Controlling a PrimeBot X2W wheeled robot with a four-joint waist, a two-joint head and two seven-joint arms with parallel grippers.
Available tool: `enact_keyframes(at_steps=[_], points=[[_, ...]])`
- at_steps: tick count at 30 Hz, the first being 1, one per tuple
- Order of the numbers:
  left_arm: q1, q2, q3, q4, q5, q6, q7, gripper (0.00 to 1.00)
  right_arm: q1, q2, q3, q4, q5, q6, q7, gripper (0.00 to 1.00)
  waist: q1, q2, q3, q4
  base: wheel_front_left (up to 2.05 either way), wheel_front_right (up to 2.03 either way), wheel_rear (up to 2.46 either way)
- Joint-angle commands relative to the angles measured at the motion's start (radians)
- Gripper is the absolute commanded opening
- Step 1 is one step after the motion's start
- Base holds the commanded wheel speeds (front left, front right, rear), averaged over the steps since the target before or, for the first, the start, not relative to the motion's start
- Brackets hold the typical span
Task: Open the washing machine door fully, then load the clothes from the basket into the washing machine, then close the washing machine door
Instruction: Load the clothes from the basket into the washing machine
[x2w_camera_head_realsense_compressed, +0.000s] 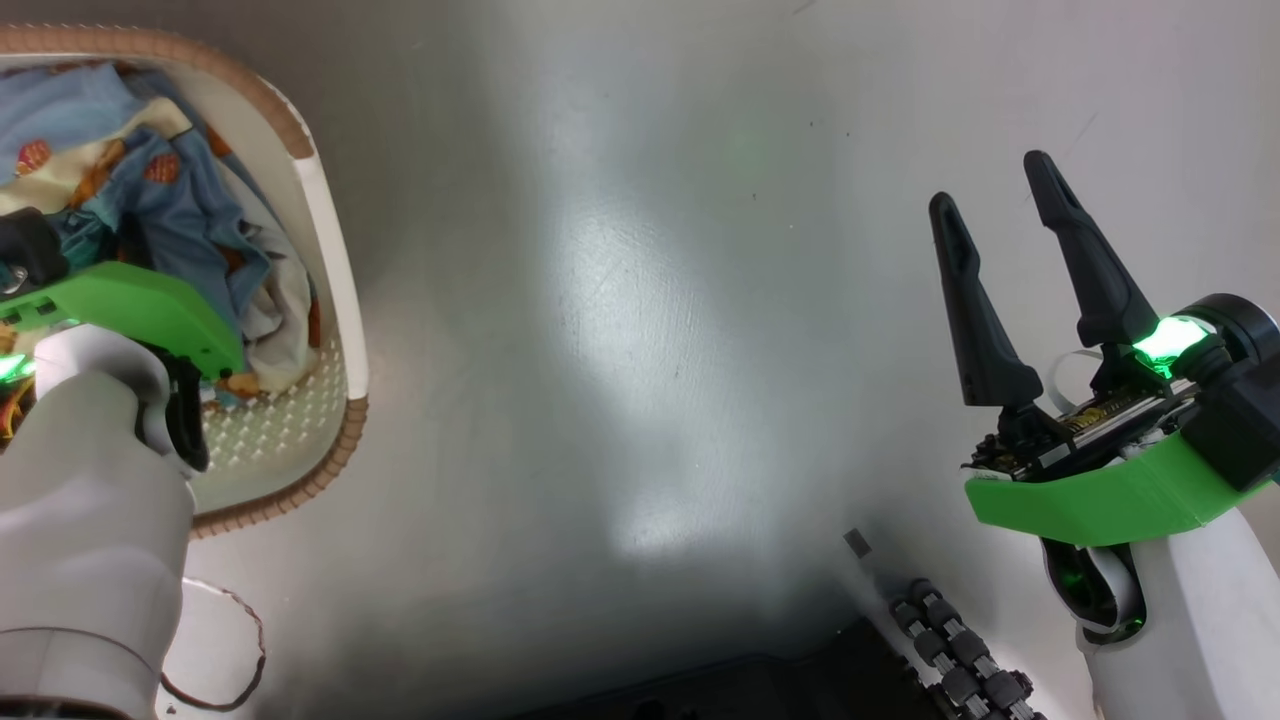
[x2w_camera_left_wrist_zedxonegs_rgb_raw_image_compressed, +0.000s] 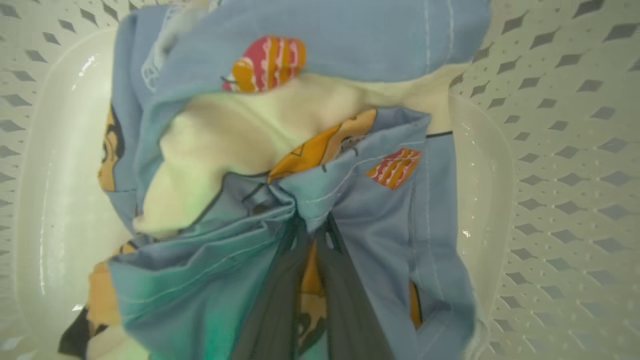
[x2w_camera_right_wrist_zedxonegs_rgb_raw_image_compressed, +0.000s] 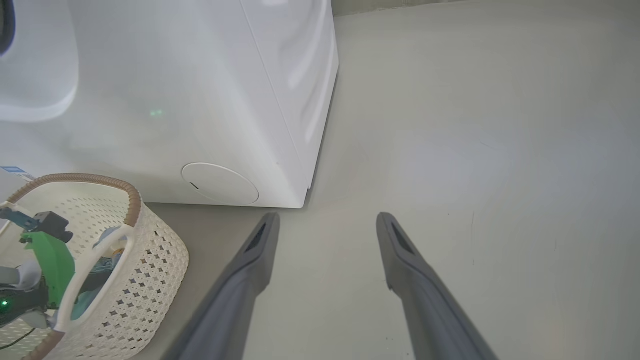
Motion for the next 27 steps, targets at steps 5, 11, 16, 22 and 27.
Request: enact_keyframes(at_steps=[5, 11, 16, 22, 27], points=[[0.090, 0.040, 0.014, -0.073, 0.031, 0.032, -0.020, 0.00, 0.047, -0.002, 0.007, -0.022, 0.000, 0.009, -0.005, 1.00, 0.0000, 0.0000, -0.039, 0.023, 0.00, 0.00, 0.00], [0.197, 0.040, 0.064, -0.281, 0.092, 0.081, -0.021, 0.00, 0.060, -0.011, -0.009, -0.024, -0.005, 0.009, -0.005, 1.00, 0.0000, 0.0000, -0.093, 0.049, 0.00, 0.00, 0.00], [0.298, 0.023, 0.112, -0.433, 0.157, 0.109, -0.021, 0.00, 0.075, -0.017, -0.023, -0.023, -0.010, 0.009, -0.005, 1.00, 0.0000, 0.0000, -0.151, 0.068, 0.00, 0.00, 0.00], [0.394, -0.005, 0.154, -0.568, 0.219, 0.110, -0.021, 0.00, 0.098, -0.025, -0.035, -0.016, -0.015, 0.009, -0.005, 1.00, 0.0000, 0.0000, -0.218, 0.088, 0.00, 0.00, 0.00], [0.471, -0.030, 0.204, -0.676, 0.265, 0.087, -0.021, 0.00, 0.121, -0.030, -0.051, -0.011, -0.016, 0.009, -0.005, 1.00, 0.0000, 0.0000, -0.285, 0.110, 0.00, 0.00, 0.00]])
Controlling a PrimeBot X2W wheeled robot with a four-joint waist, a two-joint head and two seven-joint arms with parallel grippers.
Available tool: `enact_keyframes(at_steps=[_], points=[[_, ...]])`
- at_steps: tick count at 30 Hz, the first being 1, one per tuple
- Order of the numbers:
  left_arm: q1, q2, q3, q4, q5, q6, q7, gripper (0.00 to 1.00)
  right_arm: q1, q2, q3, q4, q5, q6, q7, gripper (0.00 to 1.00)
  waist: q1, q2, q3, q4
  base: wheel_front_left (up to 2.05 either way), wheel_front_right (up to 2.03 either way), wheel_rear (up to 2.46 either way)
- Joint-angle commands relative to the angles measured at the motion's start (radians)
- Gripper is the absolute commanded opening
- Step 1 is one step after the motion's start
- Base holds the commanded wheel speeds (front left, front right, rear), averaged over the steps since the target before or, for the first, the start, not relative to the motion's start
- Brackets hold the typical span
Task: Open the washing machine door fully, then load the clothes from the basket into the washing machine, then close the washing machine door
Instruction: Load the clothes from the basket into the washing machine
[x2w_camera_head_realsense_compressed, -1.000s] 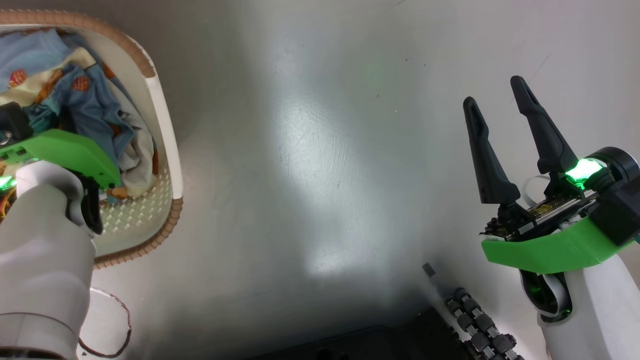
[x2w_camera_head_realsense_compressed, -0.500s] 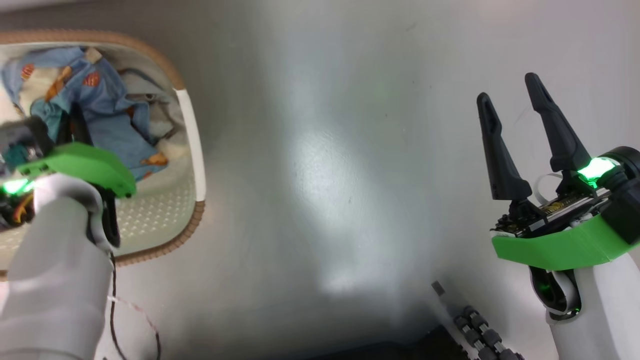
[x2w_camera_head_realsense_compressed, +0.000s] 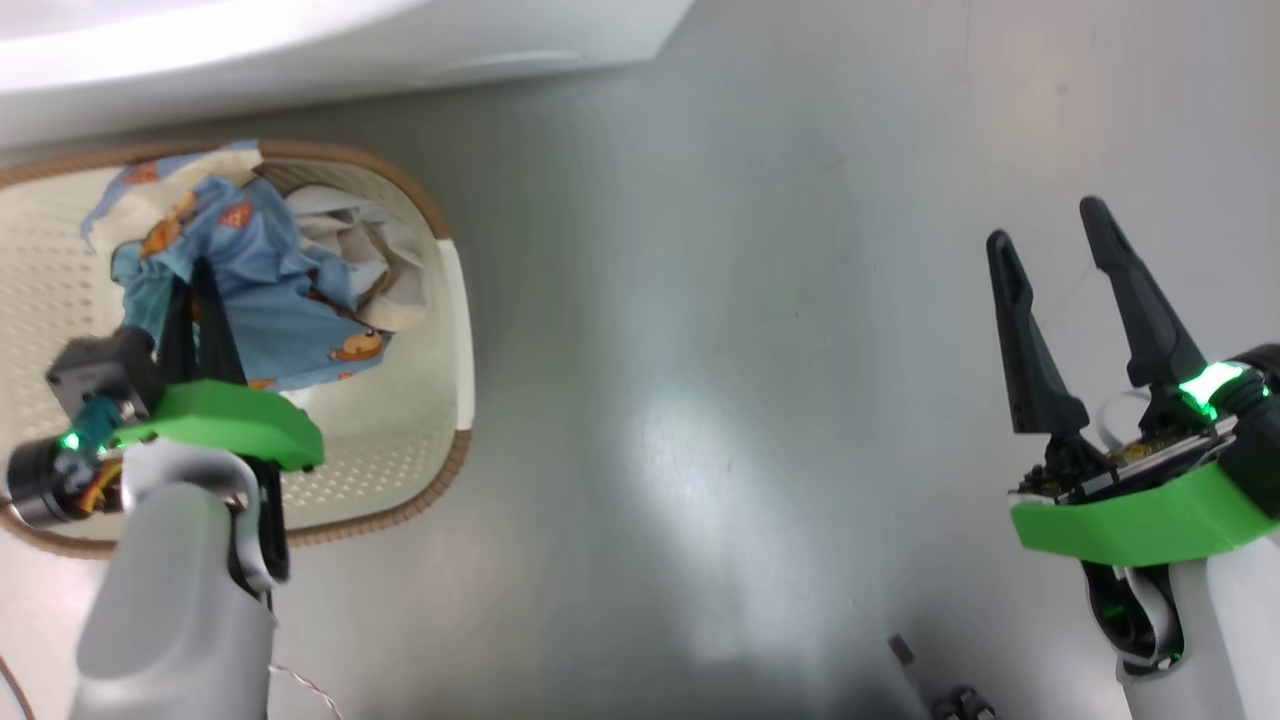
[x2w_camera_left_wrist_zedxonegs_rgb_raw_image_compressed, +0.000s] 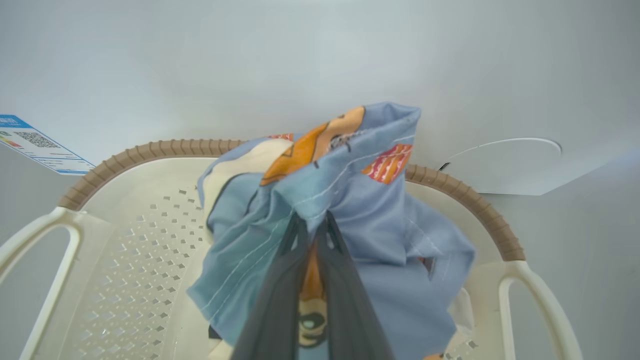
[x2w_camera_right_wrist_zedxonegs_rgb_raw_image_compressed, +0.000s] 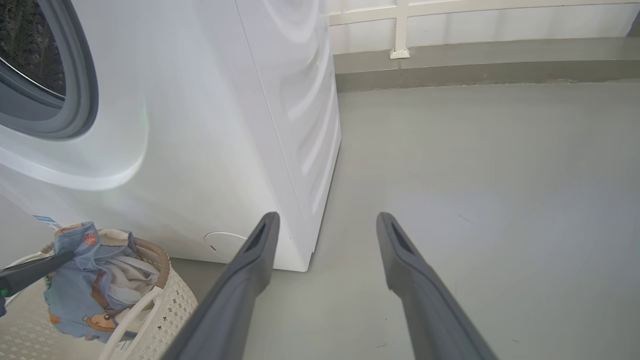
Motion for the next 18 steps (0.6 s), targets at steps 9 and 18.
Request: enact_keyframes(at_steps=[9, 18], points=[[0.184, -0.027, 0.092, -0.221, 0.099, -0.022, -0.008, 0.00, 0.097, -0.010, 0.007, 0.005, -0.009, 0.009, -0.005, 1.00, 0.0001, -0.0001, -0.180, 0.058, 0.00, 0.00, 0.00], [0.326, -0.058, 0.111, -0.417, 0.166, -0.047, -0.008, 0.00, 0.154, 0.003, -0.001, 0.039, -0.015, 0.009, -0.005, 1.00, 0.0001, -0.0001, -0.324, 0.078, 0.00, 0.00, 0.00]])
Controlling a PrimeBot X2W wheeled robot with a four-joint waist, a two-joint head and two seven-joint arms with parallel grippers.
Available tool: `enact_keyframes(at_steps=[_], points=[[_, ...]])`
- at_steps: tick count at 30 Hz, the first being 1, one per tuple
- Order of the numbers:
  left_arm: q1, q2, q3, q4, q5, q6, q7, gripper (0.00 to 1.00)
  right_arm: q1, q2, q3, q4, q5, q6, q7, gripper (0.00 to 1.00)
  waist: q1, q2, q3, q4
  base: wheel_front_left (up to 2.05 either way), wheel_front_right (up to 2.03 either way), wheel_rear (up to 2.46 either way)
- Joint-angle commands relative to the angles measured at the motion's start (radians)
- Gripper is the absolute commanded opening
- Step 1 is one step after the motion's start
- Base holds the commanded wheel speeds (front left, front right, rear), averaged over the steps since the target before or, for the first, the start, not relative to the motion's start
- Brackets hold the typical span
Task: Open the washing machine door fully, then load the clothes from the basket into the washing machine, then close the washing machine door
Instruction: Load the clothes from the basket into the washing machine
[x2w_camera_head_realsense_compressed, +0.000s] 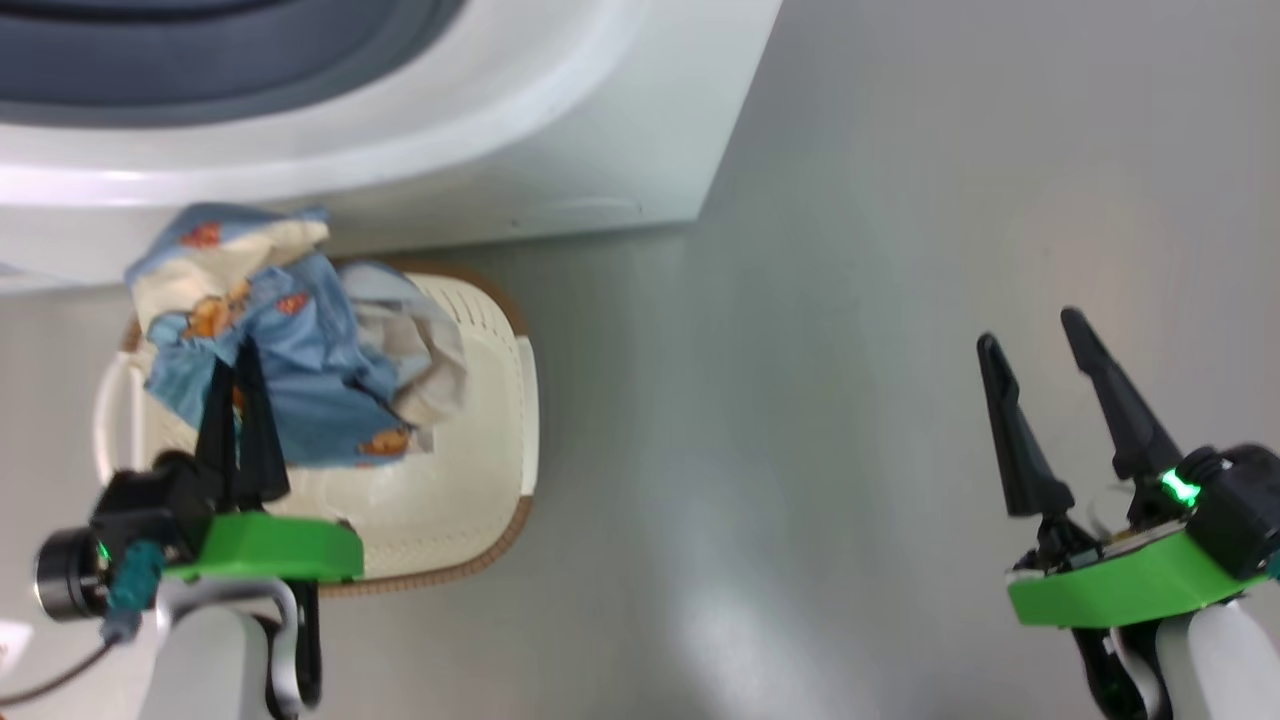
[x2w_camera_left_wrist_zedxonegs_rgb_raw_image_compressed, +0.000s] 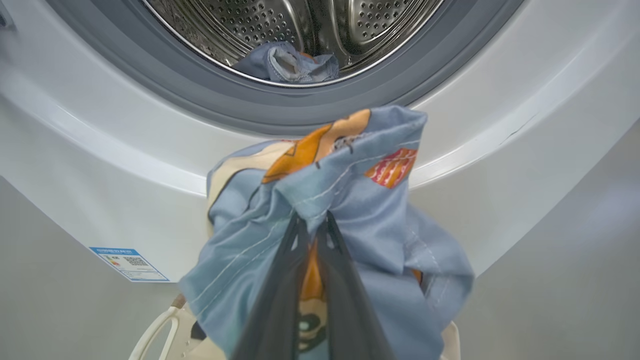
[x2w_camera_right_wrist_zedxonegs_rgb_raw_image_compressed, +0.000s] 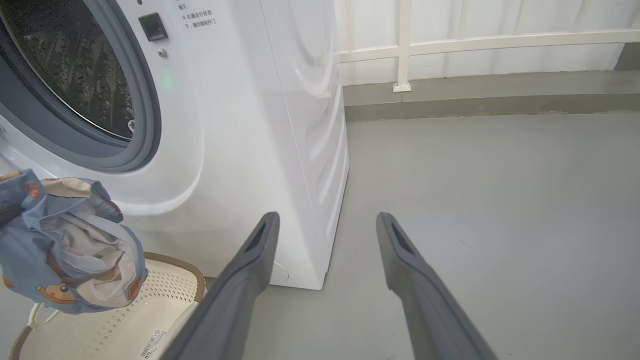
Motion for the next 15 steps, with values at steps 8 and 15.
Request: enact_keyframes(at_steps=[8, 15], points=[[0.138, 0.009, 0.002, -0.137, 0.060, -0.036, -0.008, 0.00, 0.086, 0.010, 0.026, 0.015, -0.017, 0.009, -0.005, 1.00, 0.0001, 0.0000, -0.213, 0.025, 0.00, 0.00, 0.00], [0.223, 0.011, -0.020, -0.192, 0.080, -0.052, -0.008, 0.00, 0.128, 0.022, 0.039, 0.035, -0.023, 0.009, -0.005, 1.00, 0.0001, 0.0000, -0.321, 0.023, 0.00, 0.00, 0.00]])
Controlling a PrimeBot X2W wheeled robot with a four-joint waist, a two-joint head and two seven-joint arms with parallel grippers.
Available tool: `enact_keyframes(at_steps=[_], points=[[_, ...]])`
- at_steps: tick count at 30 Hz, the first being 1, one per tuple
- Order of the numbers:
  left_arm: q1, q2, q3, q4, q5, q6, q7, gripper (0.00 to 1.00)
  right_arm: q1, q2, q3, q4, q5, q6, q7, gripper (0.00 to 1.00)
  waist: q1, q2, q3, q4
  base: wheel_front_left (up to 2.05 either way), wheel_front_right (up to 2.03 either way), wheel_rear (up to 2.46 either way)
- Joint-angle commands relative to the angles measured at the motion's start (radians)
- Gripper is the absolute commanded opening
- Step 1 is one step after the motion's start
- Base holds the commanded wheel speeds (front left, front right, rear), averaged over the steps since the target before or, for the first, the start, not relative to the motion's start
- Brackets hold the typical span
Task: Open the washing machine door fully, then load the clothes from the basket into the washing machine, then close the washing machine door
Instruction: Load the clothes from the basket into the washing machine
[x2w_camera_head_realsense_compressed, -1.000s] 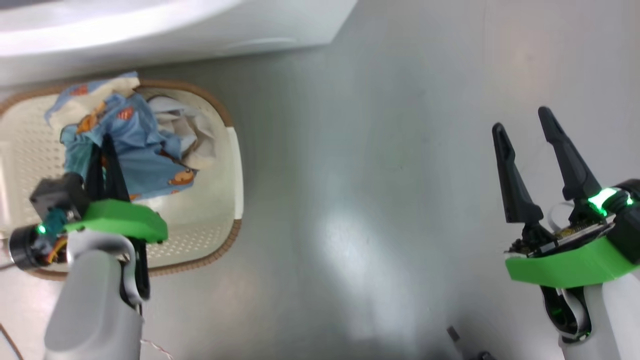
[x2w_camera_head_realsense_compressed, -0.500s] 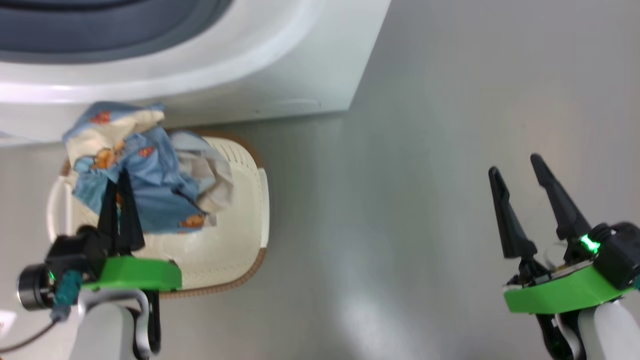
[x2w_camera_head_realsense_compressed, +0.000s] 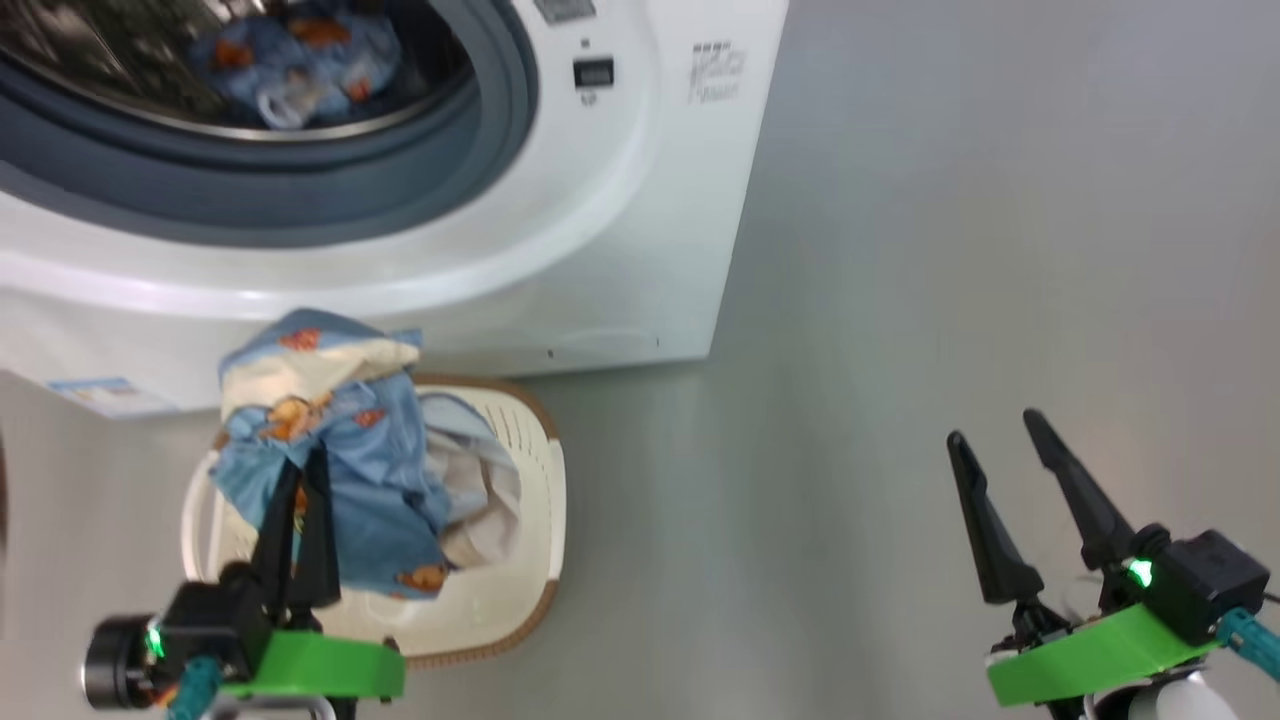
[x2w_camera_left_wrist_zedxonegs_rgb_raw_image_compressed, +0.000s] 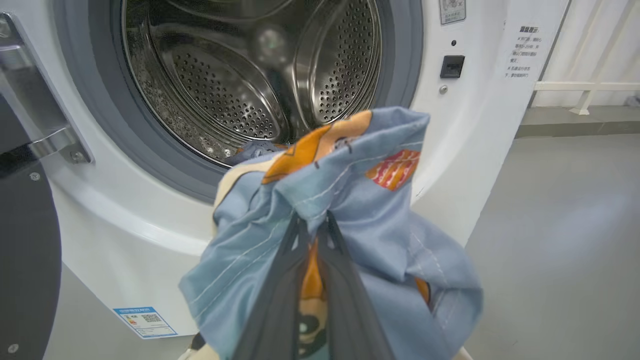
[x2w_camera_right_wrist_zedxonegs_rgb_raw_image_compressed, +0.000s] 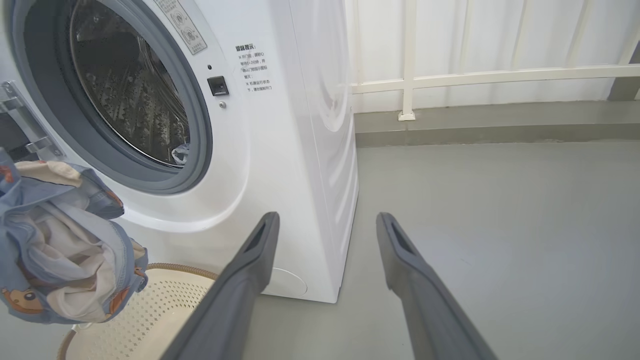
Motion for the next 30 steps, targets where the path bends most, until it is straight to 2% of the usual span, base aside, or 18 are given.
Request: enact_keyframes(at_steps=[1, 19, 30], points=[[0.024, 0.014, 0.024, -0.043, 0.017, -0.009, -0.008, 0.00, 0.023, 0.000, 0.025, -0.014, -0.014, 0.009, -0.005, 1.00, 0.0001, 0.0000, -0.094, 0.004, 0.00, 0.00, 0.00], [0.163, 0.032, -0.010, -0.082, -0.004, -0.027, 0.021, 0.00, 0.108, 0.023, 0.059, 0.030, -0.024, 0.009, -0.004, 1.00, 0.0001, 0.0000, -0.294, 0.032, 0.00, 0.00, 0.00], [0.191, 0.049, -0.018, -0.118, -0.014, -0.027, 0.050, 0.00, 0.131, 0.046, 0.062, 0.031, -0.029, 0.009, -0.003, 1.00, 0.0001, 0.0000, -0.334, 0.026, 0.00, 0.00, 0.00]])
